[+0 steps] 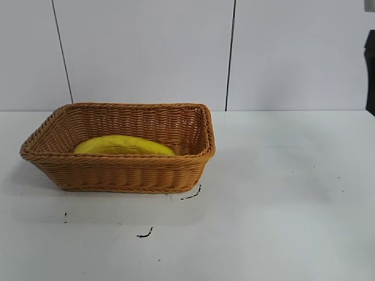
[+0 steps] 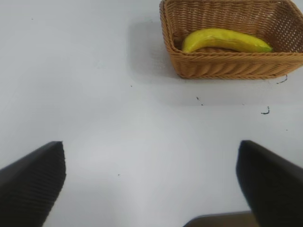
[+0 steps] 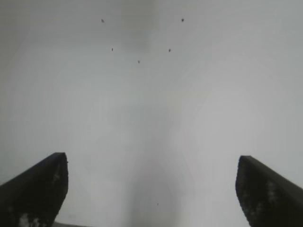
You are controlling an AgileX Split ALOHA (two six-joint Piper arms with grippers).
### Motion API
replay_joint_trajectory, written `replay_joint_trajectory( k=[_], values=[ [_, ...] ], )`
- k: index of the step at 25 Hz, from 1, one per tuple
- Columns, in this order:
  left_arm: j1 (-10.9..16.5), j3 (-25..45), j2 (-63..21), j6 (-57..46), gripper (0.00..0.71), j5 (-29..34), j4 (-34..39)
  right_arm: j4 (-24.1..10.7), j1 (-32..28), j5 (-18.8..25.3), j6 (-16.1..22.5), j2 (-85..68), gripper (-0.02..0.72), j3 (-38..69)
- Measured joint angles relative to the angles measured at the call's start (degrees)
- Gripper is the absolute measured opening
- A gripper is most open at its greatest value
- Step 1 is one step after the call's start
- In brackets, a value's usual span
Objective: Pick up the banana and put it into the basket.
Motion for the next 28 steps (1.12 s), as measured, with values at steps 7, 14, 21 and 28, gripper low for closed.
replay_joint_trajectory(
  k=[7, 14, 21, 28],
  values=[
    [0.0, 0.0, 0.0, 0.0, 0.695, 0.0, 0.0, 0.0, 0.0, -9.07, -1.09, -22.47, 0.689, 15.07],
    [0.0, 0.0, 0.0, 0.0, 0.695, 0.0, 0.0, 0.0, 0.0, -9.37, -1.64, -43.32, 0.689, 26.08],
    [0.0, 0.0, 0.0, 0.0, 0.695, 0.0, 0.0, -0.32, 0.0, -8.72, -1.72, -56.73, 0.689, 26.59],
    [0.0, 0.0, 0.0, 0.0, 0.695, 0.0, 0.0, -0.34, 0.0, -8.67, -1.72, -65.16, 0.689, 26.65]
  ],
)
